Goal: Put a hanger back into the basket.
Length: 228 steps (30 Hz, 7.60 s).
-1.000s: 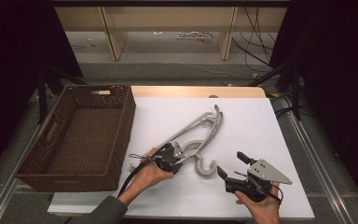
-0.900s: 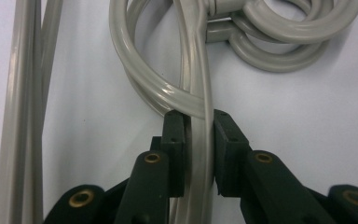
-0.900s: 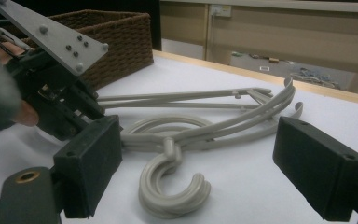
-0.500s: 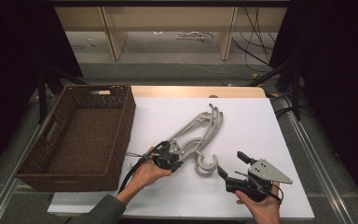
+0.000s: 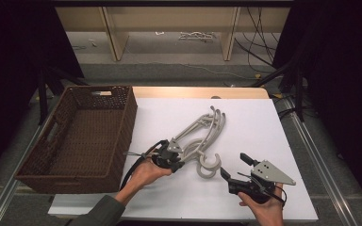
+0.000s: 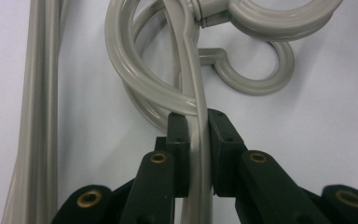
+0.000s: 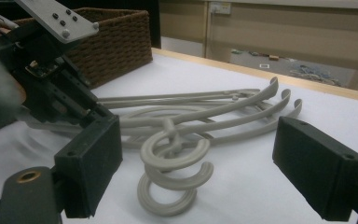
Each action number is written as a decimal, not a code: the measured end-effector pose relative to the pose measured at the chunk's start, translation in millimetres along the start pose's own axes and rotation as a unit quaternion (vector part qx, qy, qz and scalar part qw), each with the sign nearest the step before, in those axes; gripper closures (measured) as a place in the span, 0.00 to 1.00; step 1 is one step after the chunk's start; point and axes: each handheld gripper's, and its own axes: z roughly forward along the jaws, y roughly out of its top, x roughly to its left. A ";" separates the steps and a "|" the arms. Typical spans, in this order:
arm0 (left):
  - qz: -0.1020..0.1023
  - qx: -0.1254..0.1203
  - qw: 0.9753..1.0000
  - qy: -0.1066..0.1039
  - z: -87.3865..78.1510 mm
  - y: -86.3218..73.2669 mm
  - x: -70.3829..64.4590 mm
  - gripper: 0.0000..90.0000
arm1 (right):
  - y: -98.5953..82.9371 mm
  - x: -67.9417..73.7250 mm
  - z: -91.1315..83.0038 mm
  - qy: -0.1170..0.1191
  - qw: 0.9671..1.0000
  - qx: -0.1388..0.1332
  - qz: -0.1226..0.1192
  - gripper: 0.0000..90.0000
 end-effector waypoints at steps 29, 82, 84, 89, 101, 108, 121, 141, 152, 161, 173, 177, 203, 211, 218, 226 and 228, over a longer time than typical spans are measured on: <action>-0.059 -0.109 0.992 0.023 -54.2 15.5 12.6 0.90 | 0.2 -1.9 -1.8 0.000 1.000 -0.021 0.007 0.20; -0.108 -0.156 0.973 0.129 -219.8 -99.1 109.5 0.90 | -2.8 -3.2 5.0 0.001 1.000 -0.004 0.013 0.19; -0.110 -0.152 0.973 0.132 -221.1 -104.2 110.2 0.90 | -3.4 -3.0 5.5 0.006 1.000 -0.006 0.016 0.19; -0.105 -0.150 0.974 0.133 -222.6 -114.2 115.7 0.90 | -3.3 -2.8 4.9 0.002 1.000 0.004 0.013 0.19; -0.104 -0.110 0.979 0.140 -224.8 -142.5 121.9 0.90 | -5.5 -3.2 8.6 0.006 1.000 0.000 0.019 0.19; -0.091 -0.104 0.981 0.133 -223.3 -146.8 119.4 0.90 | -5.1 -4.7 7.4 -0.004 1.000 0.003 0.019 0.19; -0.076 -0.058 0.988 0.123 -218.4 -151.4 126.3 0.90 | -4.3 -5.4 5.7 -0.002 1.000 0.010 0.017 0.19; -0.098 0.053 0.989 0.101 -195.4 -144.4 134.6 0.89 | -5.2 -4.3 7.9 0.002 1.000 0.003 0.019 0.19; -0.118 0.043 0.986 0.112 -202.9 -143.3 133.2 0.65 | -4.4 -4.7 7.1 -0.001 1.000 0.009 0.016 0.19; -0.131 -0.055 0.978 0.151 -225.9 -118.3 108.0 0.39 | -4.9 -5.0 7.3 0.001 1.000 0.005 0.019 0.19; -0.126 -0.150 0.968 0.157 -218.2 -87.8 71.0 0.34 | -4.5 -4.5 7.1 0.001 1.000 0.003 0.017 0.19; -0.113 -0.176 0.965 0.156 -215.2 -77.2 58.7 0.32 | -4.2 -3.9 7.4 0.005 1.000 0.002 0.019 0.19; -0.077 -0.289 0.950 0.086 -134.4 -34.5 -15.3 0.25 | -2.9 -5.9 6.9 -0.001 1.000 -0.016 0.003 0.19; -0.072 -0.285 0.952 0.080 -106.3 -38.4 -25.5 0.21 | -2.4 -5.8 5.7 0.000 1.000 -0.011 0.002 0.19; -0.065 -0.286 0.954 0.066 -89.8 -45.4 -31.2 0.19 | -2.1 -4.8 5.1 0.001 1.000 -0.018 0.003 0.19; -0.061 -0.281 0.955 0.066 -79.4 -48.2 -33.0 0.18 | -2.3 -6.5 4.7 0.004 1.000 -0.024 -0.001 0.19; -0.055 -0.275 0.957 0.066 -75.4 -47.7 -35.1 0.18 | -2.5 -6.3 4.6 0.005 1.000 -0.024 -0.001 0.19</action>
